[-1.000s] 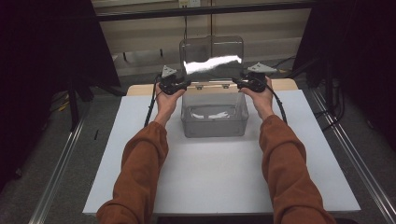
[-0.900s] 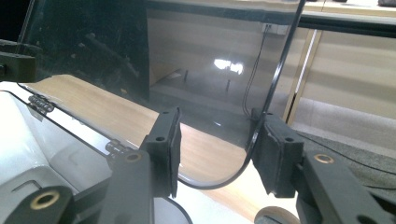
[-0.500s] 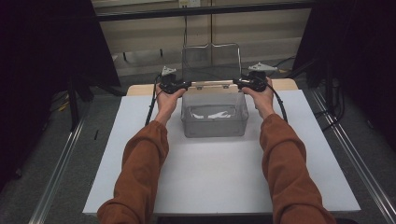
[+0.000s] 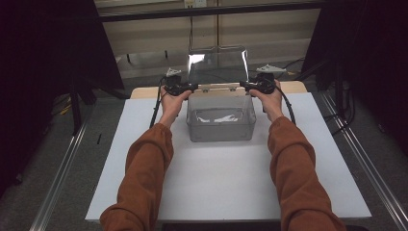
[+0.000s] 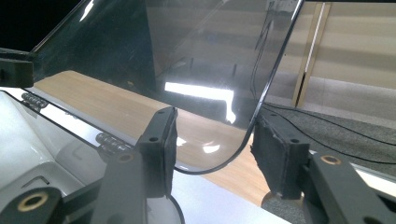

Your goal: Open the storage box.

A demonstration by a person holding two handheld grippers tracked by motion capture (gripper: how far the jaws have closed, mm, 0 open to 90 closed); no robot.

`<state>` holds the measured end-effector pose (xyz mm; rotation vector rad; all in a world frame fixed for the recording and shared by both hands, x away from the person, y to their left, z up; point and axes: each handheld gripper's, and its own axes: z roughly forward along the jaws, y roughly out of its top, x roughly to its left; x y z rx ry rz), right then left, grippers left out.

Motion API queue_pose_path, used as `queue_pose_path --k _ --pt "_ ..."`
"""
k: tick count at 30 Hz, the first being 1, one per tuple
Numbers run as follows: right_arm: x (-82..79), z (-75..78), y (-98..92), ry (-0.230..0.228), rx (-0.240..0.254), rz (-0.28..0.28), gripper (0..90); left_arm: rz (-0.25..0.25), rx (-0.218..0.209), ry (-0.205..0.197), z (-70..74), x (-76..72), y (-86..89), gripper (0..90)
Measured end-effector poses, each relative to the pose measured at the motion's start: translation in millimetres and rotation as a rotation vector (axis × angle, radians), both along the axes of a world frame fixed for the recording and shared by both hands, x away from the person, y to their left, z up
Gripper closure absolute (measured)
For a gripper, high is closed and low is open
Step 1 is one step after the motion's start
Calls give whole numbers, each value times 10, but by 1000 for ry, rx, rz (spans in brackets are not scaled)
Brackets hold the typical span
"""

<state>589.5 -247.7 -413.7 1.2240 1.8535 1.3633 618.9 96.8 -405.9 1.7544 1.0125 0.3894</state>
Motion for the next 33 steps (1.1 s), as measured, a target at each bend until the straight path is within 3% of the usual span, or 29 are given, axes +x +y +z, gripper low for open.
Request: queue_pose_path --k 3,7,8,9,10,11,12,14,18,25,33 --pt "0 -4 5 1 -10 -7 475 11 -20 22 -5 3 1 497" --pt "-2 3 24 -8 -44 -12 486 5 13 13 0 10 5 458" --pt "0 5 30 -5 -50 -7 535 -8 16 15 -1 12 1 465" --pt "2 2 42 6 -29 32 625 -30 17 27 -1 12 -9 532" --pt "0 4 64 -3 -58 25 605 -6 19 20 15 5 -8 587" --pt "-1 18 61 -27 -82 -25 506 -1 31 36 5 12 -18 504" --pt "4 30 41 -21 -56 -54 486 7 32 41 -2 11 -7 518" --pt "10 37 21 -18 -20 -49 479 18 15 53 -20 19 26 456" --pt "5 14 27 -18 -29 -62 462 17 -8 52 -47 22 22 449" --pt "-20 26 8 -26 -31 -59 386 27 -2 39 -47 9 32 381" --pt "-78 66 27 -29 -24 -54 317 21 27 -3 -10 -54 32 289"
